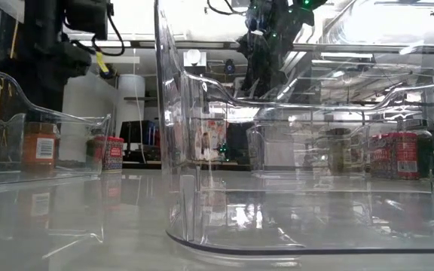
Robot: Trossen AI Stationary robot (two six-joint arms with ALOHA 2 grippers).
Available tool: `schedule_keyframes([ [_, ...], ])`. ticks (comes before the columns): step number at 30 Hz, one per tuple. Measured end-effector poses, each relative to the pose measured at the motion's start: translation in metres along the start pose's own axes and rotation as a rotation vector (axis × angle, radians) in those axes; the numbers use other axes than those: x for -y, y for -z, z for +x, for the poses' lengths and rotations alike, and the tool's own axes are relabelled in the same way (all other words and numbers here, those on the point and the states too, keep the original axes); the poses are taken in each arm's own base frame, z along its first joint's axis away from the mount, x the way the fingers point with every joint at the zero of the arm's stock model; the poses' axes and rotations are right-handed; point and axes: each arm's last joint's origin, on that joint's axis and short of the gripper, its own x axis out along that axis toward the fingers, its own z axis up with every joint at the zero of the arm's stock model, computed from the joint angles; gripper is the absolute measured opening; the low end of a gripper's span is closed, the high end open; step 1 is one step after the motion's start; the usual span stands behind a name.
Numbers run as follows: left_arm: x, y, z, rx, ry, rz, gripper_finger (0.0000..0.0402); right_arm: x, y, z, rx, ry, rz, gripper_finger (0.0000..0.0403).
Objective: Sort spices by type
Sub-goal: Put the black seasoning bottle into the top right transparent bin
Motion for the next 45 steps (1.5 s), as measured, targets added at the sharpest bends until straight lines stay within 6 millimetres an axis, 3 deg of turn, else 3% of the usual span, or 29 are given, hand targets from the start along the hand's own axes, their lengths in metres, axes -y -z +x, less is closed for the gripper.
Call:
schedule_keyframes([
  [13, 0.000, 0.000, 0.025, 0.019, -0.011, -0.017, 0.0249, 0.000, 0.000, 0.000, 0.000, 0.000, 0.000, 0.0251],
  [20, 0.000, -0.001, 0.025, 0.030, -0.001, -0.003, 0.0171, 0.000, -0.001, 0.000, 0.005, 0.000, 0.004, 0.0251],
  [25, 0.001, -0.001, 0.021, 0.035, 0.012, 0.035, 0.0164, 0.000, -0.001, 0.000, 0.007, -0.001, 0.008, 0.0251],
  [30, 0.000, 0.000, -0.010, 0.062, 0.081, 0.087, 0.0164, -0.001, -0.002, 0.000, 0.014, -0.021, 0.006, 0.0251],
  [35, 0.001, -0.001, -0.067, 0.242, 0.283, 0.151, 0.0164, -0.007, -0.011, -0.013, 0.083, -0.137, -0.012, 0.0251],
  [40, 0.014, -0.008, -0.117, 0.523, 0.559, 0.208, 0.0164, -0.014, -0.021, -0.051, 0.202, -0.169, -0.038, 0.0251],
  [42, 0.024, -0.015, -0.124, 0.594, 0.618, 0.237, 0.0164, -0.017, -0.022, -0.072, 0.257, -0.173, -0.046, 0.0251],
  [45, 0.046, -0.032, -0.118, 0.616, 0.640, 0.303, 0.0164, -0.020, -0.021, -0.106, 0.350, -0.166, -0.046, 0.0251],
])
